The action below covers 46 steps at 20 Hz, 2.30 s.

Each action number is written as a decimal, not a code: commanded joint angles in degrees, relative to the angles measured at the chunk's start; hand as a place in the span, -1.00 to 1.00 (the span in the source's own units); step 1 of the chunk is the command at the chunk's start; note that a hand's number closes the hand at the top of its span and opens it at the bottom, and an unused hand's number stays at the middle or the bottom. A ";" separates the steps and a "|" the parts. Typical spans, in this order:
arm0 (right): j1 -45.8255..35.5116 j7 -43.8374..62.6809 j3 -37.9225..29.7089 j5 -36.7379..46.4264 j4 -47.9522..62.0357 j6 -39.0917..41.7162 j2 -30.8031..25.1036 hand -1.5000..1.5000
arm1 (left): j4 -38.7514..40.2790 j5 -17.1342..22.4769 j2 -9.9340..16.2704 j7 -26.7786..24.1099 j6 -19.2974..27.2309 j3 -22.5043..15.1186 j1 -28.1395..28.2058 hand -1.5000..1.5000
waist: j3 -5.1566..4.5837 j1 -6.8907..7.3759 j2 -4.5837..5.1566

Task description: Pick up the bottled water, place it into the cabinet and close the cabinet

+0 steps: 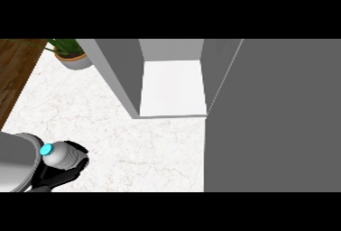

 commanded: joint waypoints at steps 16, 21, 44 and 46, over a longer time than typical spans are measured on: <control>1.94 0.97 2.46 1.06 -4.11 -0.31 0.90 -1.00 | -1.83 8.29 -15.65 -9.19 14.43 -2.46 -3.10 1.00 | 0.12 0.95 -0.39; 2.49 0.91 -0.23 -2.71 -4.68 0.45 -0.19 -1.00 | -2.51 15.91 -15.84 -6.76 15.53 -10.77 -4.10 1.00 | 0.15 0.87 -0.47; -0.60 2.87 -1.35 -2.64 -3.83 -0.15 1.59 -1.00 | -27.95 29.74 -15.96 21.15 59.02 -40.70 -22.87 1.00 | 0.16 0.32 -0.20; -1.98 2.71 -4.99 -5.90 -2.38 0.90 0.27 -1.00 | -22.67 30.05 -15.96 20.01 60.68 -42.43 -26.38 1.00 | 0.16 -0.18 0.03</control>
